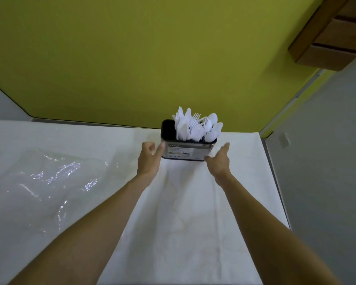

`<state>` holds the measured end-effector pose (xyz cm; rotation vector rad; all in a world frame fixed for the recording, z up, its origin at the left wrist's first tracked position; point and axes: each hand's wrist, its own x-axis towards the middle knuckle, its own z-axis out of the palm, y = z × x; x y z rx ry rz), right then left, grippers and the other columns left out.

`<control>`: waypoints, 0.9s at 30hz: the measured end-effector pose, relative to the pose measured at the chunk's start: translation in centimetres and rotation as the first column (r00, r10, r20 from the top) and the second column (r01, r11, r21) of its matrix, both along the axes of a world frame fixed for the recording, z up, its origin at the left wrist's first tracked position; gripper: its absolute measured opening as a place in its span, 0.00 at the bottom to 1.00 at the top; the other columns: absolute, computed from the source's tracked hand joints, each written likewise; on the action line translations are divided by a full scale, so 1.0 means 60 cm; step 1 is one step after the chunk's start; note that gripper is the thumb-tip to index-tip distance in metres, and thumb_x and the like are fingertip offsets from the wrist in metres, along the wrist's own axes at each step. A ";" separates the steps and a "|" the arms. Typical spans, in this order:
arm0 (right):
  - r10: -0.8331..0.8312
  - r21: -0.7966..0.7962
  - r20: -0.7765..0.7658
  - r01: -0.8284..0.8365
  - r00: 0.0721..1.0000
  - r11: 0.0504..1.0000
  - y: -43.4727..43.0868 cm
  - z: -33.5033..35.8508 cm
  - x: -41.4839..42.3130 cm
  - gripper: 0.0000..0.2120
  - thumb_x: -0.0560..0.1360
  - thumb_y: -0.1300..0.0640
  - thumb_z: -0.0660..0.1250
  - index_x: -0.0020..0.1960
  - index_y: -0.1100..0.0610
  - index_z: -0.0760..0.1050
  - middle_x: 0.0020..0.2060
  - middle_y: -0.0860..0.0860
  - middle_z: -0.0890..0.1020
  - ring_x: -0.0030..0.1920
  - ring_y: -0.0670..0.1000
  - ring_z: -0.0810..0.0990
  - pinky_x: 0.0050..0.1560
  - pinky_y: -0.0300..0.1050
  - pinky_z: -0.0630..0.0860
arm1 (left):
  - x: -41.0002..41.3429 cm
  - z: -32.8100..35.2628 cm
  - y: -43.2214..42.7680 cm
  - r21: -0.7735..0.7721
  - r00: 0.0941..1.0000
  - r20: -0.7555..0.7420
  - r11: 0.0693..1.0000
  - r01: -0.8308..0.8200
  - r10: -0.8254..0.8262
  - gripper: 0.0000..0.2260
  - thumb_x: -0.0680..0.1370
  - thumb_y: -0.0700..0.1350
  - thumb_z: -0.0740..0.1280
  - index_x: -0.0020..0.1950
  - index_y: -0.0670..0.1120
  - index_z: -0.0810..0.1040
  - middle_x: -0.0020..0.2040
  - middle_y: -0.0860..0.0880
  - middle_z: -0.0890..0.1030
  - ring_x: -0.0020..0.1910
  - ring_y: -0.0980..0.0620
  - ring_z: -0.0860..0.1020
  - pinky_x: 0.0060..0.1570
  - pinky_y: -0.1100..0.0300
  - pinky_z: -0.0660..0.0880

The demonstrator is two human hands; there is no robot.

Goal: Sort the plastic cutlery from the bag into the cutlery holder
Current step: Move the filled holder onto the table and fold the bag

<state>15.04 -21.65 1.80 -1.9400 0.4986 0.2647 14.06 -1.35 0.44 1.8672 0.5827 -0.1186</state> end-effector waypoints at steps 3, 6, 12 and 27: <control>-0.045 0.031 -0.073 0.047 0.996 0.998 -0.004 -0.028 -0.061 0.37 0.79 0.65 0.61 0.79 0.57 0.44 0.77 0.56 0.58 0.73 0.58 0.65 0.67 0.49 0.68 | -0.110 -0.049 0.032 0.519 0.986 -0.146 0.855 0.004 0.084 0.20 0.75 0.47 0.68 0.60 0.38 0.67 0.60 0.39 0.71 0.61 0.38 0.68 0.55 0.48 0.71; 0.049 0.036 -0.111 -0.046 0.993 0.998 -0.019 -0.053 -0.128 0.31 0.79 0.64 0.61 0.78 0.54 0.53 0.74 0.54 0.66 0.63 0.57 0.75 0.56 0.47 0.74 | -0.223 -0.093 0.075 0.653 0.932 -0.355 0.733 0.190 0.075 0.23 0.70 0.49 0.71 0.56 0.37 0.67 0.57 0.39 0.68 0.59 0.37 0.67 0.48 0.47 0.74; 0.231 -0.068 -0.127 -0.241 0.965 0.968 -0.045 -0.066 -0.206 0.17 0.78 0.65 0.61 0.65 0.53 0.74 0.61 0.50 0.79 0.54 0.50 0.79 0.50 0.37 0.74 | -0.236 -0.096 0.062 0.668 0.874 -0.468 0.595 0.448 -0.133 0.12 0.77 0.46 0.63 0.58 0.42 0.76 0.72 0.44 0.62 0.71 0.35 0.58 0.63 0.44 0.69; 0.794 -0.482 0.062 -0.679 0.604 0.554 0.149 -0.074 -0.219 0.21 0.80 0.48 0.62 0.72 0.37 0.65 0.79 0.50 0.54 0.75 0.56 0.59 0.73 0.49 0.60 | -0.260 0.004 0.140 0.359 0.979 -0.205 0.932 0.052 0.024 0.12 0.74 0.52 0.60 0.41 0.47 0.78 0.52 0.47 0.74 0.56 0.45 0.70 0.54 0.54 0.69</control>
